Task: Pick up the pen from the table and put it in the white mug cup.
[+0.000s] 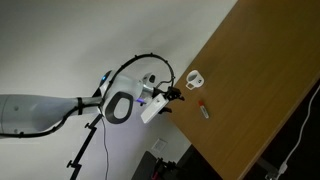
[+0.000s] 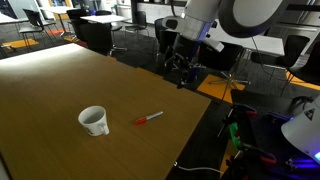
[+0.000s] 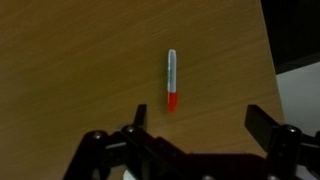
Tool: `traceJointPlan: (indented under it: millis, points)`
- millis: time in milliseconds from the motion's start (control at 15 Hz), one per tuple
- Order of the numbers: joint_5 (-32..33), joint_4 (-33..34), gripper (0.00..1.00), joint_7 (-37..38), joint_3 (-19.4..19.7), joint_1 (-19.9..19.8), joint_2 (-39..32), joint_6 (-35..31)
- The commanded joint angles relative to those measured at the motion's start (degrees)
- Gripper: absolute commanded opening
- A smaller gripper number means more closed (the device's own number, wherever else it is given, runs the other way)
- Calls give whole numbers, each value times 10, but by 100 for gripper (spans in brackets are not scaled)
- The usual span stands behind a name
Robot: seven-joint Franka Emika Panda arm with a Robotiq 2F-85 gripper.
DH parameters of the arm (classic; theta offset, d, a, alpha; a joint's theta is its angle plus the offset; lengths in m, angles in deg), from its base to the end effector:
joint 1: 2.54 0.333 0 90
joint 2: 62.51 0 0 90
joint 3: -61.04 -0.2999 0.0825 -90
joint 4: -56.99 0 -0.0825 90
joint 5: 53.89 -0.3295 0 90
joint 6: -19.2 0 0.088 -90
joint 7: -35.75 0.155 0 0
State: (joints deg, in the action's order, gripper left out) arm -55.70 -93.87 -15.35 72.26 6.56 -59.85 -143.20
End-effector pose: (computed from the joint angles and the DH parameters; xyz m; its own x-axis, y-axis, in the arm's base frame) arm 0.4352 -0.0166 0.2708 0.6570 0.7337 0.1731 0.7129 -0.6794 0.1737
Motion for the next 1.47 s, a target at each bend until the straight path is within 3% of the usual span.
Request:
traceJointPlan:
  millis: [0,400,533,800,1067,1400]
  points:
    - [-3,7,100,-2,-40,-38,-18,1]
    - [0,27,100,3,-49,-45,-45,1]
    - [-77,46,100,-82,-81,-54,-78,0]
    - [-127,88,100,-172,-140,-94,-145,-3]
    - [-64,127,100,-171,-160,-124,-208,-14]
    - [13,183,100,-130,-149,-134,-278,-12]
